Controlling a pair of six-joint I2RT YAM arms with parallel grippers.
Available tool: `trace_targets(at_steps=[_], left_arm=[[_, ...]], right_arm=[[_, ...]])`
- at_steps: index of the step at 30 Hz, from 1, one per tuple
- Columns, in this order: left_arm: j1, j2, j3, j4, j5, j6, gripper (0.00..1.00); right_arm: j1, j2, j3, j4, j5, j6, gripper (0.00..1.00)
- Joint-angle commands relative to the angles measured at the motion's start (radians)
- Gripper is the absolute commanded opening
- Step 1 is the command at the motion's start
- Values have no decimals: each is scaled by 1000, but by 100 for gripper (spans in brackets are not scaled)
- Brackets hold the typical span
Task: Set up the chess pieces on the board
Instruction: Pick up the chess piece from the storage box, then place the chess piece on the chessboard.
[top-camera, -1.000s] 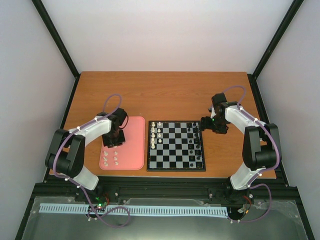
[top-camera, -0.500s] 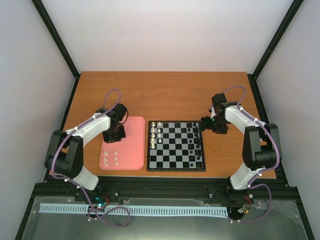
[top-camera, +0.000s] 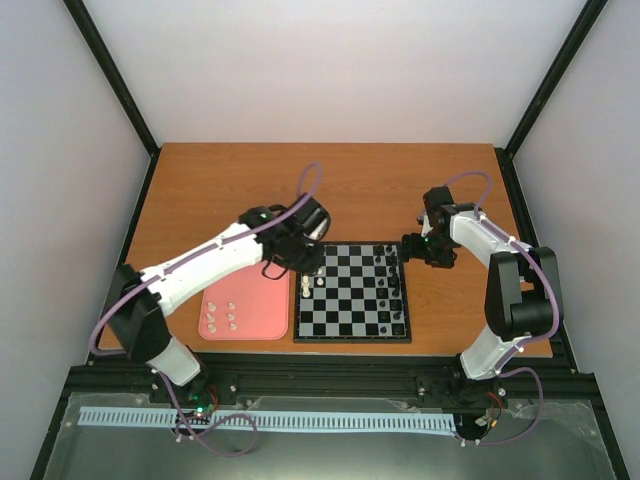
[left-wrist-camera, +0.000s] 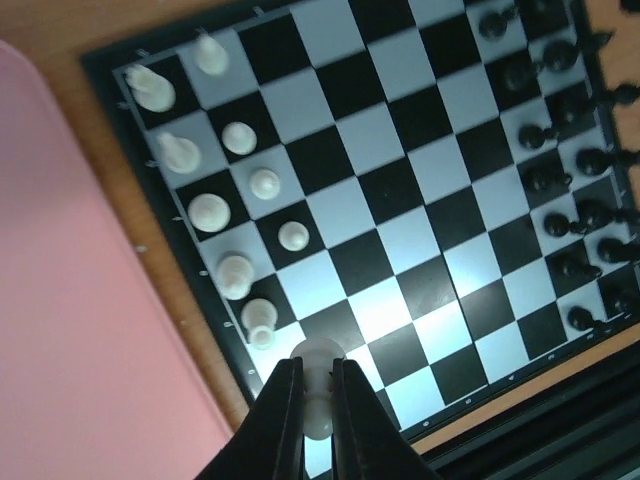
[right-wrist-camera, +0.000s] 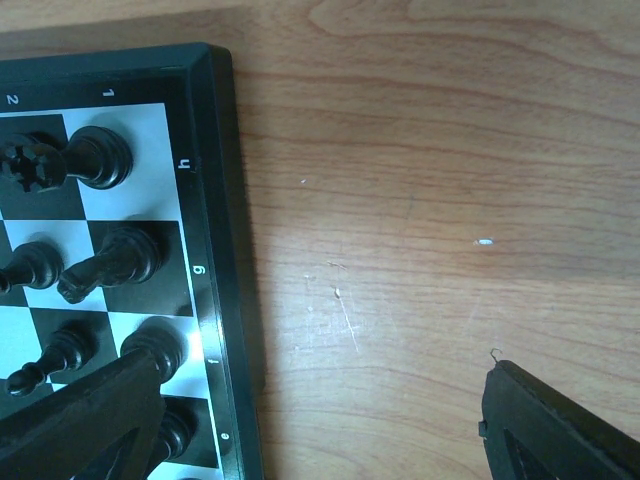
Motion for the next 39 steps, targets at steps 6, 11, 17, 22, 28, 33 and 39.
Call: trace_targets(at_steps=[6, 11, 17, 22, 28, 33, 39], left_arm=[[-108, 152, 27, 33, -13, 62, 1], [-115, 173, -13, 75, 17, 71, 1], [-116, 195, -62, 125, 4, 67, 1], [-116, 212, -100, 165, -22, 62, 1], [-116, 239, -99, 181, -29, 70, 1], [-116, 267, -91, 195, -19, 72, 1], [-116, 284, -88, 191, -28, 85, 1]], right_arm=[[-2, -21, 5, 2, 7, -6, 100], [-2, -24, -6, 8, 4, -3, 100], [-2, -23, -7, 10, 2, -3, 100], [-2, -19, -1, 6, 4, -6, 100], [-2, -16, -2, 5, 6, -6, 100], [-2, -13, 0, 4, 8, -6, 100], [-2, -9, 2, 4, 12, -9, 100]])
